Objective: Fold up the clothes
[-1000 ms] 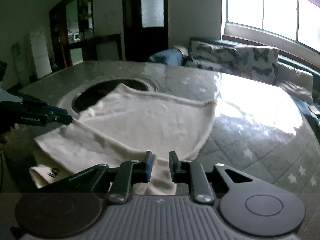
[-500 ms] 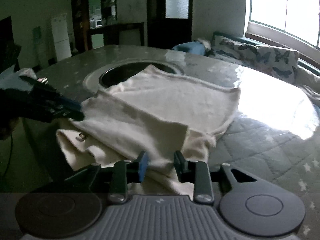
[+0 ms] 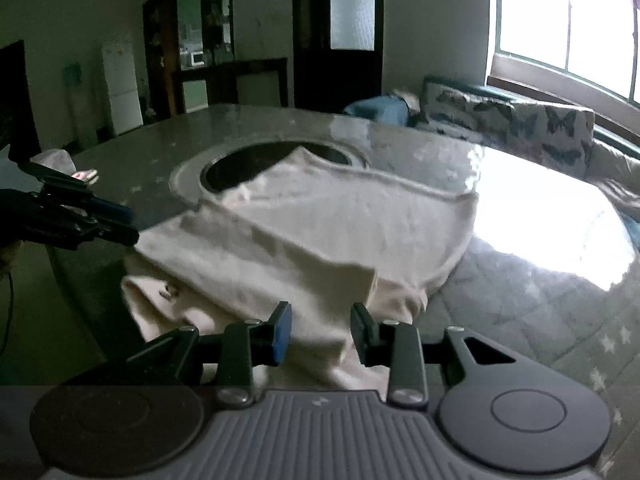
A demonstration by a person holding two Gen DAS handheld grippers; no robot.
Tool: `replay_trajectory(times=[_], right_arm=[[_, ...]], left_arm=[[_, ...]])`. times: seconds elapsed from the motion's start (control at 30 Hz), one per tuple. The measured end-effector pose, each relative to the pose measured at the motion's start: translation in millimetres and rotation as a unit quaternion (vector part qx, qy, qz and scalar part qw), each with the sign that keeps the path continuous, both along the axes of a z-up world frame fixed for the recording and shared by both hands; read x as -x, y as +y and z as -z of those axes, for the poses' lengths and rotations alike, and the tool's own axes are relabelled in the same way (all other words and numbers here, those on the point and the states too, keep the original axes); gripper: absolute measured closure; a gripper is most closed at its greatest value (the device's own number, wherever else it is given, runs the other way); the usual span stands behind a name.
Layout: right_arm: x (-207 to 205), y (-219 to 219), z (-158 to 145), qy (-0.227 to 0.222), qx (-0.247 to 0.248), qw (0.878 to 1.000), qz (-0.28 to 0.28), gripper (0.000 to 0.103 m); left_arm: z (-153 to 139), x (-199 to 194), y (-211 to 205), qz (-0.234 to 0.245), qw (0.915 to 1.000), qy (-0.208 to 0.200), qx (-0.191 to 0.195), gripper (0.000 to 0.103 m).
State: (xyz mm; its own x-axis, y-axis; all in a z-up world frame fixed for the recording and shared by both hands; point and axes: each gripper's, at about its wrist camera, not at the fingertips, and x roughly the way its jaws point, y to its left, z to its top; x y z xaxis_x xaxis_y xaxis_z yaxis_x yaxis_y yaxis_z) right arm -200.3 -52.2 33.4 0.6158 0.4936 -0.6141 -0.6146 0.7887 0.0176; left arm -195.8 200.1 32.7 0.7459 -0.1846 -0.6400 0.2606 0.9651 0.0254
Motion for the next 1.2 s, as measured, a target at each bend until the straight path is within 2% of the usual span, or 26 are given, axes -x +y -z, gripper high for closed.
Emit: replay_trajectory(times=[0.17, 0.23, 0.37, 0.43, 0.57, 0.67, 0.8, 0.83, 0.9, 0.97, 1.2], right_arm=[[-5.0, 6.6, 12.4, 0.021, 0.012, 1.000, -0.017, 0.070], [-3.2, 7.8, 16.7, 0.022, 0.022, 0.999, -0.024, 0.070], [2.4, 1.1, 4.9, 0.018, 0.020, 0.999, -0.027, 0.068], [6.8, -1.8, 1.2, 0.016, 0.030, 0.999, -0.032, 0.064], [17.8, -4.5, -0.6, 0.017, 0.054, 0.997, -0.048, 0.063], [29.1, -4.7, 2.2, 0.016, 0.080, 0.994, -0.066, 0.056], [39.0, -4.9, 6.5, 0.014, 0.101, 0.991, -0.084, 0.055], [40.6, -4.8, 7.6, 0.013, 0.105, 0.991, -0.086, 0.055], [42.7, -3.8, 9.3, 0.007, 0.110, 0.990, -0.088, 0.054], [45.0, -2.0, 10.3, 0.000, 0.114, 0.989, -0.093, 0.049], [41.8, 9.4, 14.1, -0.031, 0.117, 0.987, -0.105, 0.045]], left_arm=[[4.9, 8.8, -17.9, 0.074, 0.9963, -0.001, -0.044, 0.063], [9.2, 17.6, -25.5, 0.104, 0.9921, -0.003, -0.070, 0.059], [15.7, 34.3, -39.5, 0.155, 0.9810, -0.017, -0.115, 0.057], [19.3, 37.5, -45.9, 0.170, 0.9769, -0.023, -0.128, 0.057], [25.9, 39.8, -57.4, 0.191, 0.9702, -0.037, -0.145, 0.057], [27.7, 39.6, -63.0, 0.205, 0.9662, -0.047, -0.150, 0.057], [29.6, 37.8, -67.4, 0.216, 0.9635, -0.060, -0.147, 0.058], [30.4, 36.3, -68.4, 0.214, 0.9641, -0.059, -0.145, 0.061], [30.6, 33.9, -68.9, 0.211, 0.9660, -0.058, -0.137, 0.080], [26.9, 30.7, -67.8, 0.202, 0.9695, -0.059, -0.126, 0.088], [1.9, 9.5, -64.0, 0.175, 0.9791, -0.072, -0.075, 0.092]])
